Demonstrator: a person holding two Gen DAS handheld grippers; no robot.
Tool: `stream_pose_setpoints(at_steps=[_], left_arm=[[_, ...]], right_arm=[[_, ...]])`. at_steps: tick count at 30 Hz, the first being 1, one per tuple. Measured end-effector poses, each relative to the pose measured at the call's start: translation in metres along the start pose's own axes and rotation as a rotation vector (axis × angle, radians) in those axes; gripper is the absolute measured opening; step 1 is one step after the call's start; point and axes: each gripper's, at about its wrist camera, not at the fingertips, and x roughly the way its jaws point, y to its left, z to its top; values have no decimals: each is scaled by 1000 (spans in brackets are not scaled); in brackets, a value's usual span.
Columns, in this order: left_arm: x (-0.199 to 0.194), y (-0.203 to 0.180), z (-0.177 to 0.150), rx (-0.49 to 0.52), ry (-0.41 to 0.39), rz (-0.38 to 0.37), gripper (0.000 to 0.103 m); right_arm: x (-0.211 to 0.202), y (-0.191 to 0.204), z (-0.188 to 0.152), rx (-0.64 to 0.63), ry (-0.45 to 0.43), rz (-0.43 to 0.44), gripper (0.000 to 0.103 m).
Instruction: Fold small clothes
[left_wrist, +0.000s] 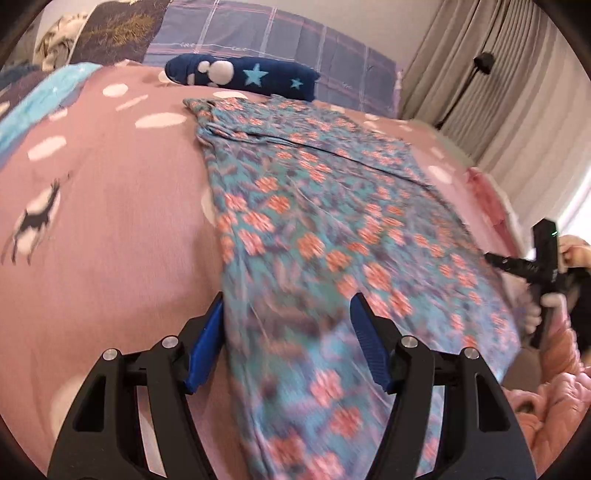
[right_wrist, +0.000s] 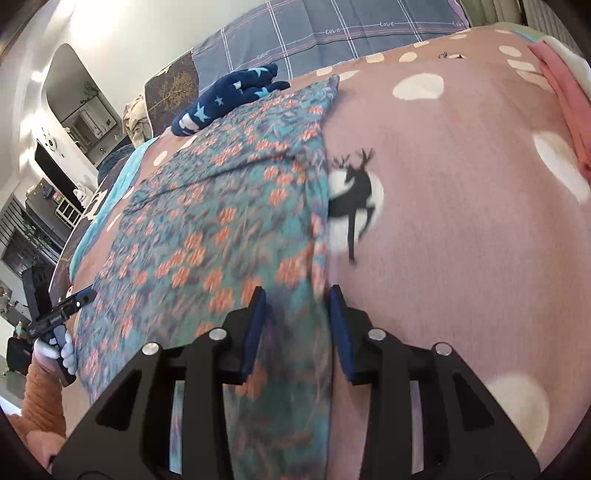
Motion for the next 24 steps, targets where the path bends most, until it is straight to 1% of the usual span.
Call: stream_pose_setpoints(at_steps=[4, 7, 12, 15, 16, 18, 20, 21, 22, 23, 24], left_arm=[[-12, -11, -23, 21, 1, -72, 67], [-23, -15, -36, 5, 19, -135, 67], [-38, -22, -59, 13, 47, -169, 64], [-42, -22, -68, 9, 36, -175, 63], [-41, -19, -68, -9, 27, -183, 61], [-40, -12, -67, -51, 10, -199, 52], [-36, -4, -65, -109, 8, -206, 32], [-36, 1, -65, -139, 14, -205, 27], [-34, 9, -65, -192, 26, -200, 13], [-33, 15, -65, -238, 34, -205, 6], [-32, 20, -66, -283, 39, -222, 5]], right_arm=[[-19, -1, -25, 9, 16, 35, 36], [-32, -4, -38, 34, 26, 64, 36], [-50, -9, -62, 78, 53, 103, 36], [-58, -11, -76, 88, 84, 128, 36], [-60, -11, -81, 87, 96, 142, 36], [-59, -11, -83, 90, 103, 160, 37], [-56, -12, -83, 111, 108, 190, 45], [-55, -12, -82, 115, 109, 210, 49], [-55, -11, -83, 111, 113, 224, 50], [-56, -10, -85, 105, 117, 226, 50], [-57, -9, -85, 101, 119, 227, 50]])
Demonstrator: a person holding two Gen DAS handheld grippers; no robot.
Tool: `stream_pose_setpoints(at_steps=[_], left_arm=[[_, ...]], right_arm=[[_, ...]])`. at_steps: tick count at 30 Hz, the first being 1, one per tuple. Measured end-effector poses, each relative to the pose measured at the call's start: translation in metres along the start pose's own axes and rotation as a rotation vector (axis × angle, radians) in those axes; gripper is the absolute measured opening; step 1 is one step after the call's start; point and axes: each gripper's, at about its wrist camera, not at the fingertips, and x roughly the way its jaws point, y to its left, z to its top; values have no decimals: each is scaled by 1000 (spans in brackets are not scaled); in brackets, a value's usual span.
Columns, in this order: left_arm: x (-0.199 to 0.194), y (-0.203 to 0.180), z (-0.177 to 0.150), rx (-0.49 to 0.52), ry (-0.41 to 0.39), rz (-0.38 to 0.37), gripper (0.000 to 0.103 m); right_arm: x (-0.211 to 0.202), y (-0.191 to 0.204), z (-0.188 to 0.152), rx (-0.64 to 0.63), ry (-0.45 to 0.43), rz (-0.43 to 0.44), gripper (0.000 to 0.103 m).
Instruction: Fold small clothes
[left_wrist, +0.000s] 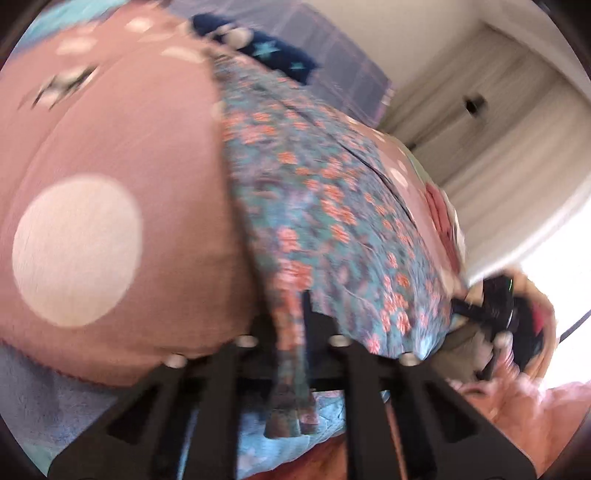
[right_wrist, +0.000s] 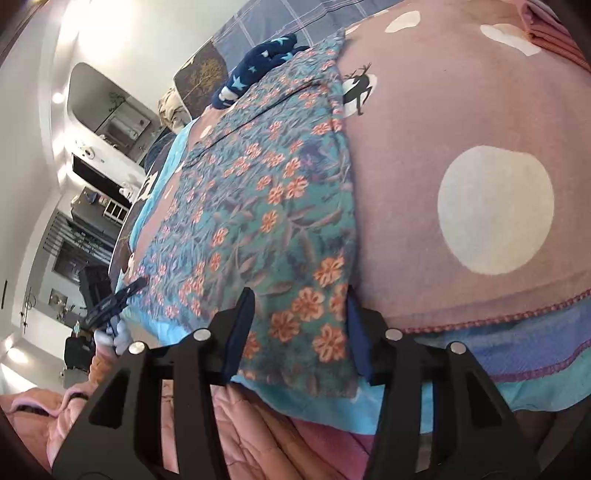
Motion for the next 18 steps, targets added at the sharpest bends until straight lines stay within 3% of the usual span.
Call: stream_pose_setpoints(at_steps=[1, 2, 3, 4, 7, 10, 15, 18], left_arm=[[-1, 4, 1, -39, -1, -19, 4], [-1, 4, 1, -59, -8, -22, 3], [-2, 0, 1, -55, -14, -17, 2], [-5, -8, 2, -38, -27, -16, 2], [-25, -46, 9, 53, -130, -97, 2], [-55, -88, 22, 145, -270, -173, 2], [-93, -127, 28, 211, -425, -299, 2], [-114, -149, 21, 265, -485, -314, 2]], right_arm=[[-1, 1, -2, -5, 2, -3, 49], [-2, 2, -3, -8, -3, -17, 33], [-2, 3, -3, -11, -3, -37, 6], [-3, 3, -3, -2, -9, -36, 4], [-21, 6, 3, 49, -112, 101, 3], [-59, 16, 11, 34, -311, 336, 3], [-96, 29, 22, 9, -457, 428, 3], [-124, 40, 17, -46, -532, 446, 3]])
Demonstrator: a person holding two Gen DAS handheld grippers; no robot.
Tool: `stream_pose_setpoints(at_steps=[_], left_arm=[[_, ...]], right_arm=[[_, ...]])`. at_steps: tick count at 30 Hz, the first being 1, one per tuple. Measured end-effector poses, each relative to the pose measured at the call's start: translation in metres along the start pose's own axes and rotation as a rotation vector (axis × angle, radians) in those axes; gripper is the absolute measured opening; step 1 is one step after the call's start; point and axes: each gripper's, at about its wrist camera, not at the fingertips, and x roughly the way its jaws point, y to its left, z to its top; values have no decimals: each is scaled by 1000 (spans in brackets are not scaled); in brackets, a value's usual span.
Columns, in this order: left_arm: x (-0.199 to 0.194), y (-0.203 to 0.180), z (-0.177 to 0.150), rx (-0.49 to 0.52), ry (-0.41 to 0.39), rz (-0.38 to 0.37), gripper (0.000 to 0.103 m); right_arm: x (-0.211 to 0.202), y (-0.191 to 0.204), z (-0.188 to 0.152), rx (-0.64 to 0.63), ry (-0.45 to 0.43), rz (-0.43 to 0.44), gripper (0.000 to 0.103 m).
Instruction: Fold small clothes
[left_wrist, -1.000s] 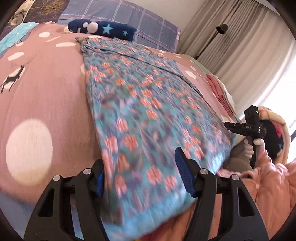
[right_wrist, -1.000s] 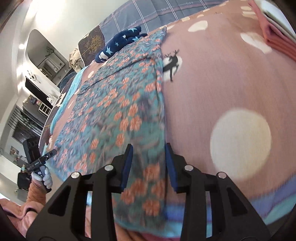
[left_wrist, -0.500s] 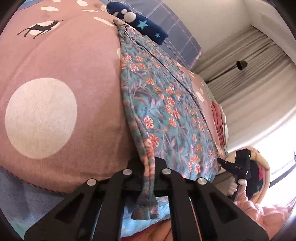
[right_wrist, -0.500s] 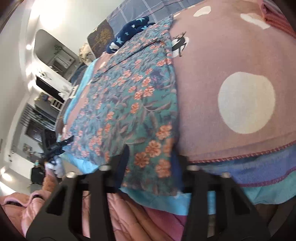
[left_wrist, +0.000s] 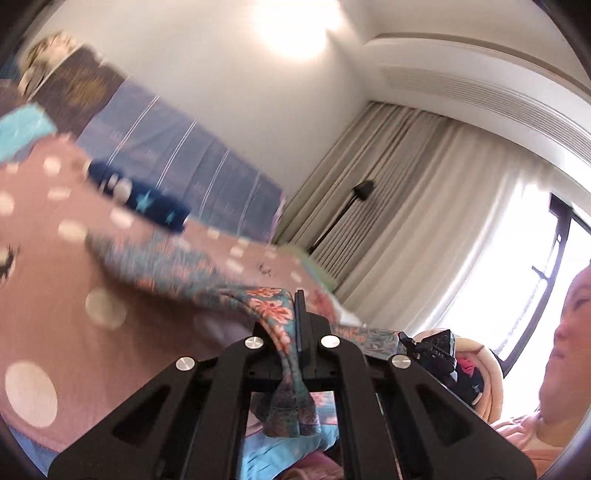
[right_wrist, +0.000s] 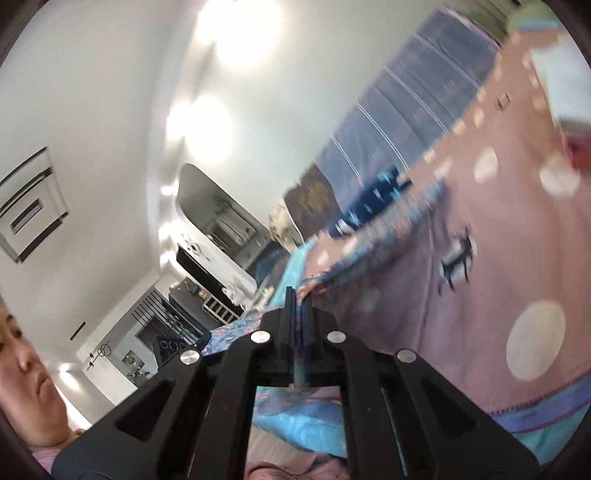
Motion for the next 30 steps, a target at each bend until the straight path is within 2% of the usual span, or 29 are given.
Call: stream_pose_setpoints(at_steps=[3, 5, 6, 10, 19, 25, 30], left_arm=[[-3, -14, 2, 46, 2, 42, 2], [3, -8, 1, 27, 15, 48, 3], [8, -1, 1, 2, 25, 56, 3], [34, 29, 5, -74, 49, 114, 3], [83, 85, 29, -136, 82, 213, 3], [128, 107, 65, -88, 99, 259, 3], [179, 153, 97, -51, 120, 360, 3]], right_arm=[[-23, 28, 8, -110, -56, -46, 3], [-27, 40, 11, -191, -67, -157, 3], [-27, 41, 11, -203, -68, -175, 3], [-9, 27, 19, -172, -74, -173, 3], [75, -27, 56, -128, -52, -267, 4], [128, -65, 89, -87, -21, -296, 4], [175, -92, 126, -97, -10, -333, 7]])
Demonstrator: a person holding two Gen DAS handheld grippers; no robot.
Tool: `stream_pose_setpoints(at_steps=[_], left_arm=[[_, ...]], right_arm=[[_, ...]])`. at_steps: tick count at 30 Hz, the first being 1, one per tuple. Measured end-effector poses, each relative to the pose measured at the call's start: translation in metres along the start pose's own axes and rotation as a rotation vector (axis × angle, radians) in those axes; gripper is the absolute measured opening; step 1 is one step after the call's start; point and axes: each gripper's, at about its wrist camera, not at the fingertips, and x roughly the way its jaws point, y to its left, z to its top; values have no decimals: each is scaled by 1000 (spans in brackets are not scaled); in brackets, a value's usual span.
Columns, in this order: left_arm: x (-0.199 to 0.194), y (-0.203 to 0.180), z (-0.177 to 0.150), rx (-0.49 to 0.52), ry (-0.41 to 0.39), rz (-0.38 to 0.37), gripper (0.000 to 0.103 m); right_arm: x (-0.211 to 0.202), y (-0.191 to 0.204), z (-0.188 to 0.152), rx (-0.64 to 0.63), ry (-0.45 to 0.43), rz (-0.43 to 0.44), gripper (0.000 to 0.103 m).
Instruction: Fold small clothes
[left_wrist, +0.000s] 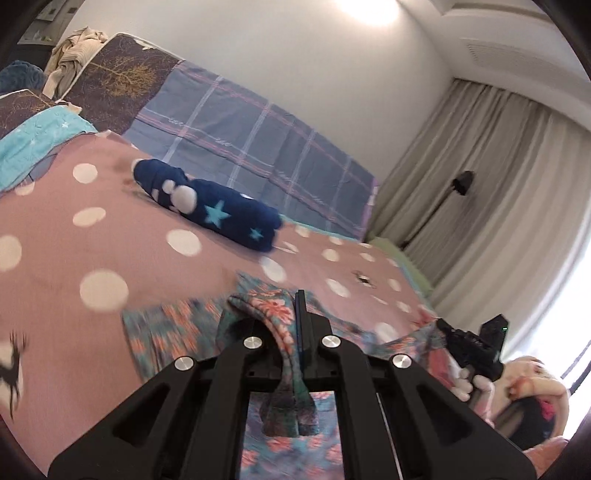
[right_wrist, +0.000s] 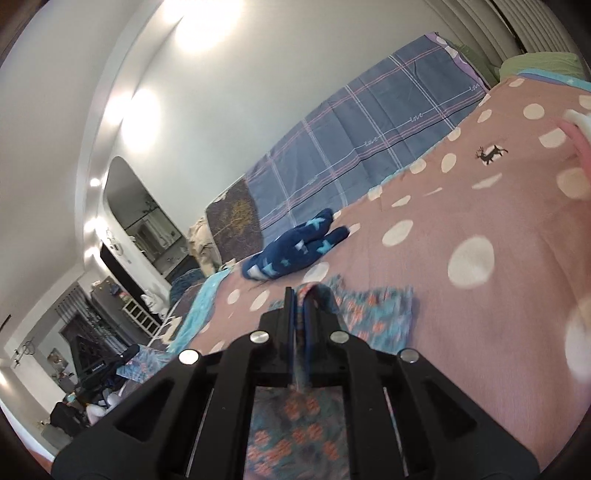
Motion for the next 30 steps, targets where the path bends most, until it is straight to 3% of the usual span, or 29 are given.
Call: stream_pose_setpoints(at_steps=[1, 4, 7, 8, 10, 13, 17, 20, 22, 23, 24, 30], left_arm=[[12, 9, 3, -9, 4, 23, 3], [69, 51, 1, -8, 59, 188, 3], [135, 97, -30, -46, 260, 315, 3], [141, 104, -34, -77, 290, 306, 4], [126, 108, -26, -109, 235, 252, 5], [122, 113, -28, -137, 244, 232, 8], [101, 104, -27, -144, 209, 210, 20], [93, 92, -33, -116, 224, 185, 23], [94, 84, -39, -68, 271, 201, 21], [95, 82, -41, -56, 287, 204, 6], [96, 80, -41, -58, 299, 193, 2], [96, 71, 1, -96, 208, 108, 2]], right_arm=[[12, -3, 6, -7, 3, -17, 7], [62, -20, 15, -36, 41, -122, 8], [117, -50, 6, -27, 145, -227, 9], [134, -63, -1, -12, 191, -257, 9], [147, -81, -10, 21, 241, -285, 10], [146, -98, -15, 90, 262, -246, 12], [137, -89, -14, 61, 254, -242, 19], [131, -79, -13, 44, 261, -225, 21], [130, -73, -11, 30, 267, -221, 21], [130, -72, -10, 18, 273, -233, 19], [130, -70, -10, 12, 278, -235, 7], [131, -64, 6, 76, 263, -157, 4]])
